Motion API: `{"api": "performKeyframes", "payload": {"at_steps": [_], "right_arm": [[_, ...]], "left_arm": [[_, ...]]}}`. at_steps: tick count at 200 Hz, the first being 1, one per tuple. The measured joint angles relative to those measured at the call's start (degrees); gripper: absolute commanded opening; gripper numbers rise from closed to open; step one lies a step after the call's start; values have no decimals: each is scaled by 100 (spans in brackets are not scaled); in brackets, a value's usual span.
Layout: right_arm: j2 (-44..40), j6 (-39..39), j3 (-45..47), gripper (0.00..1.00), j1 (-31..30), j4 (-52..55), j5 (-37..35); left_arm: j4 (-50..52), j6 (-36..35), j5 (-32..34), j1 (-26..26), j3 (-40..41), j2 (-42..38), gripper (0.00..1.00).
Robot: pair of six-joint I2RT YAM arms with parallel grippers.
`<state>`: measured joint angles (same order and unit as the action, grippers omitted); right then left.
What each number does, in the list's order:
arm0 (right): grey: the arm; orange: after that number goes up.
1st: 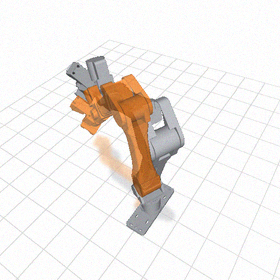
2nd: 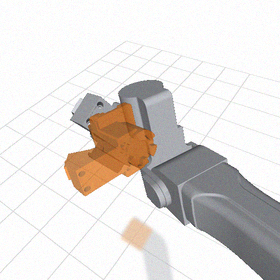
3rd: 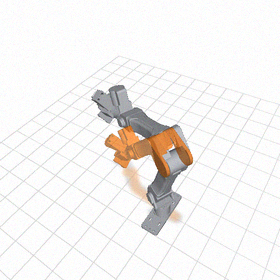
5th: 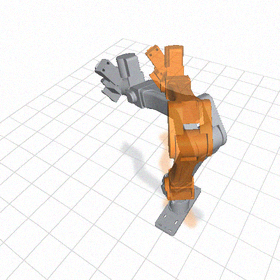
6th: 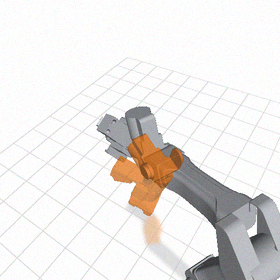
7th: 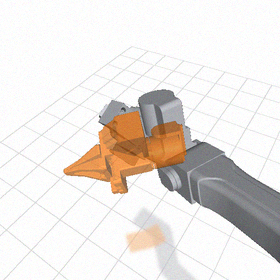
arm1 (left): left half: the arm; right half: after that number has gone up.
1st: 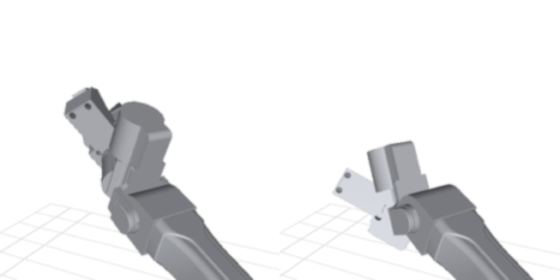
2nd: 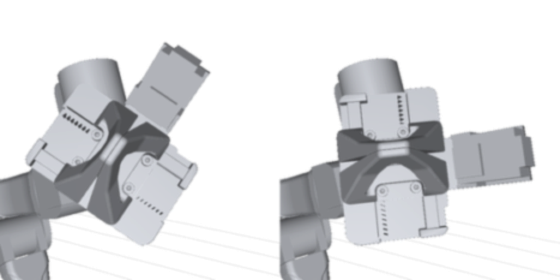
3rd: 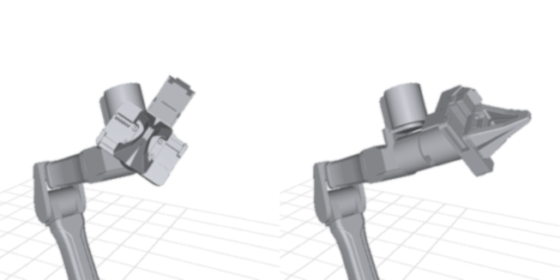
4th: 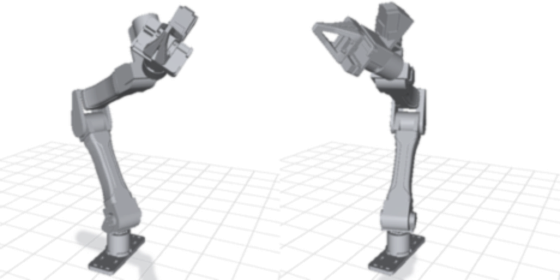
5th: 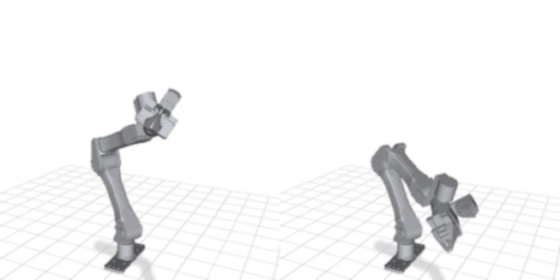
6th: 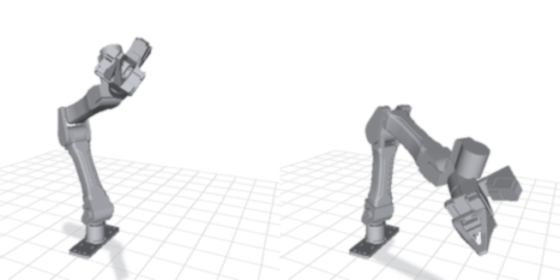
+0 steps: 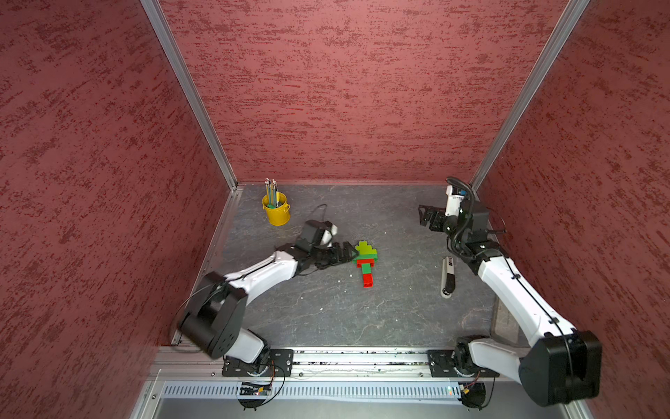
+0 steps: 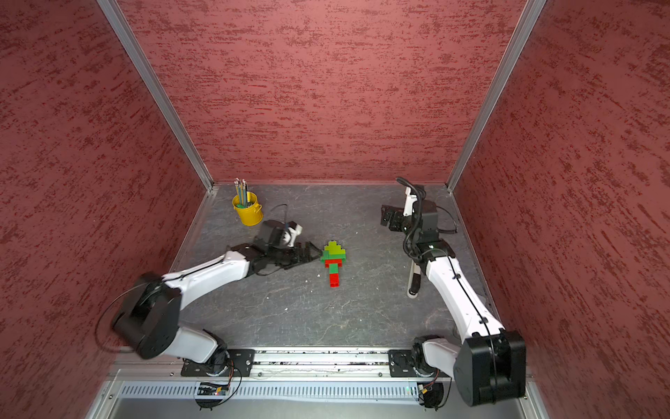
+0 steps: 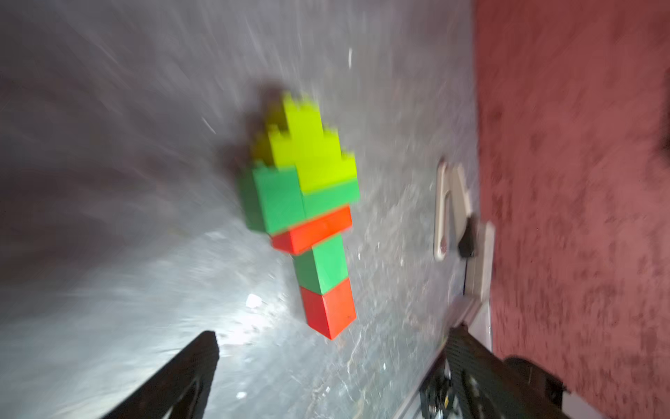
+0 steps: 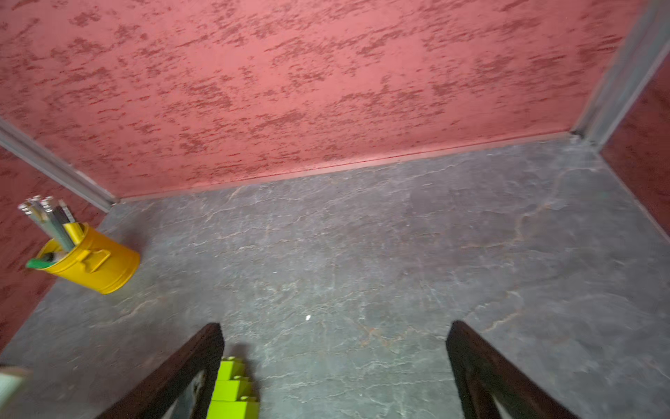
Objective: Assemble a spoon with lego
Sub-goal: Reset both arms
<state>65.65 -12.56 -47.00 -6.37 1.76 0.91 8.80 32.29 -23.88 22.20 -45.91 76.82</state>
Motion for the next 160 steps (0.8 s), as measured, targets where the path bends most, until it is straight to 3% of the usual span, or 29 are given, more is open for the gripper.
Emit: {"api": "performKeyframes", "payload": {"at_steps": [30,55,104,123,160], "right_arm": [[70,111,1244,99,157,-1226,-981],[527,216,1858,99,273,-2144,-1491],[1233,658,2765,99,431,-4494,-1799],[1628,846,3095,99,444,-5536,-1770],[2227,968,3526,99,562,-6942,-1569]], "left_arm": [[-1263,-977,920,-1917,1475,-1672,99],[-2269,-1661,1268,-2669,2275,-1563,99],[-5449,-2573,1528,-2830,2914,741,99],[-5646,-2813,1834,-2662,2883,1154,99],[-5930,-3128,2144,-2286,2551,1145,99]]}}
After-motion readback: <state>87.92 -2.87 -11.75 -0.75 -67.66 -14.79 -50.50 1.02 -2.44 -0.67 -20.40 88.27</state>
